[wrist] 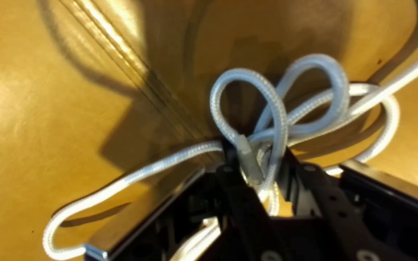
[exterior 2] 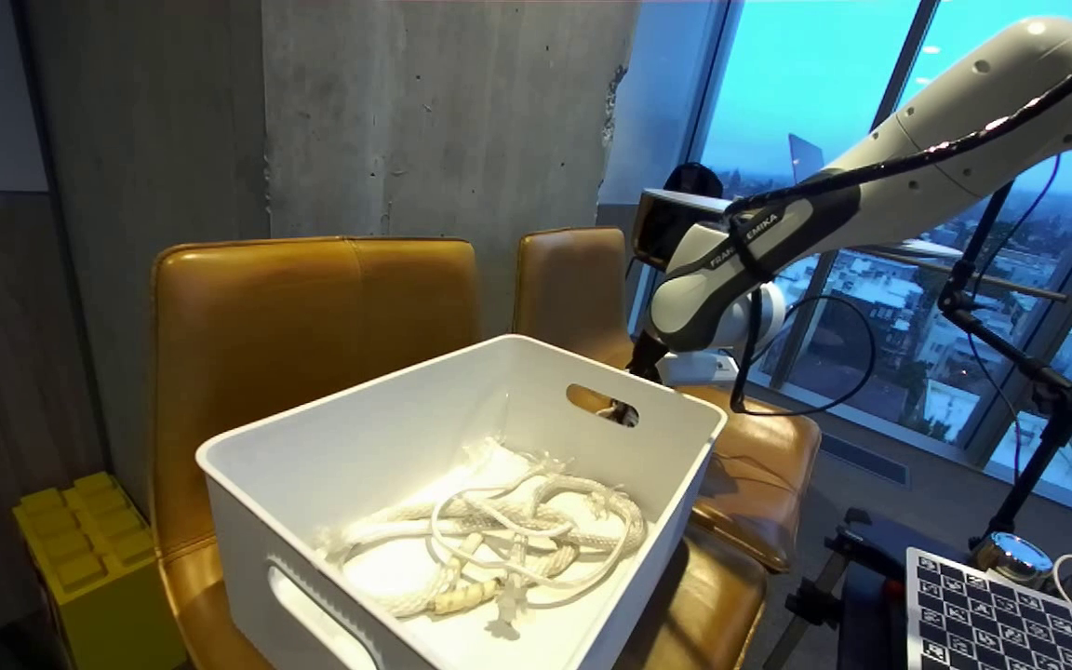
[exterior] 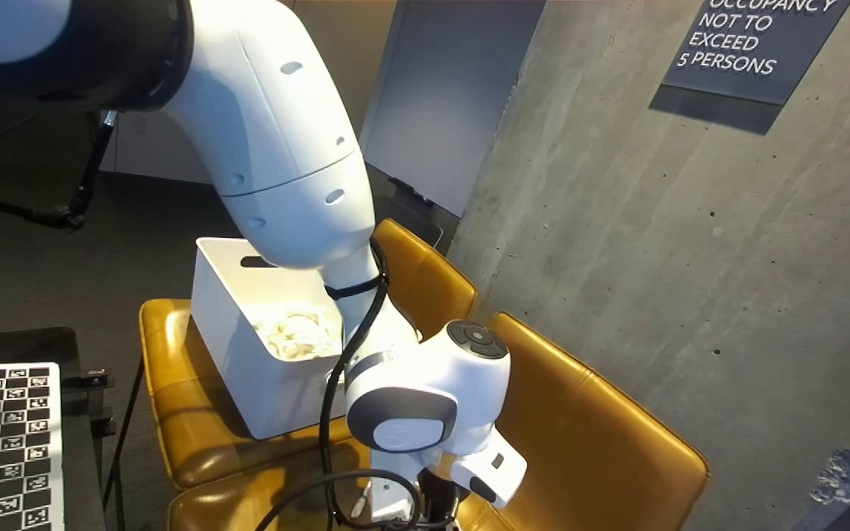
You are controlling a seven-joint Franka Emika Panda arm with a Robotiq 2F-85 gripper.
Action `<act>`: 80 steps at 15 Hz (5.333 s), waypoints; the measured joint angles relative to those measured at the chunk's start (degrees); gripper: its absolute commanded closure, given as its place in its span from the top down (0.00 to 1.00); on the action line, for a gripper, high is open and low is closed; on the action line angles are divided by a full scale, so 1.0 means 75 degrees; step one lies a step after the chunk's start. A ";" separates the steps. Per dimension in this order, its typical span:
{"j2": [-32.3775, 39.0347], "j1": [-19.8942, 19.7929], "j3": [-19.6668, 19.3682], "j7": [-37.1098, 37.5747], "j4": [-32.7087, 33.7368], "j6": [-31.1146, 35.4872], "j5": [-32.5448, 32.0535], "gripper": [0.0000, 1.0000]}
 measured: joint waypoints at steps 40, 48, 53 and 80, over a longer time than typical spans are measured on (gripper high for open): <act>-0.7893 0.2633 0.2847 0.2164 -0.2216 -0.4261 -0.2661 0.02; -0.6987 0.2423 0.2228 0.2071 -0.2097 -0.4304 -0.2590 0.02; -0.6537 0.2425 0.2204 0.1560 -0.2013 -0.4748 -0.1767 0.02; -0.6163 0.2369 0.1869 0.0678 -0.1990 -0.5501 -0.0988 0.82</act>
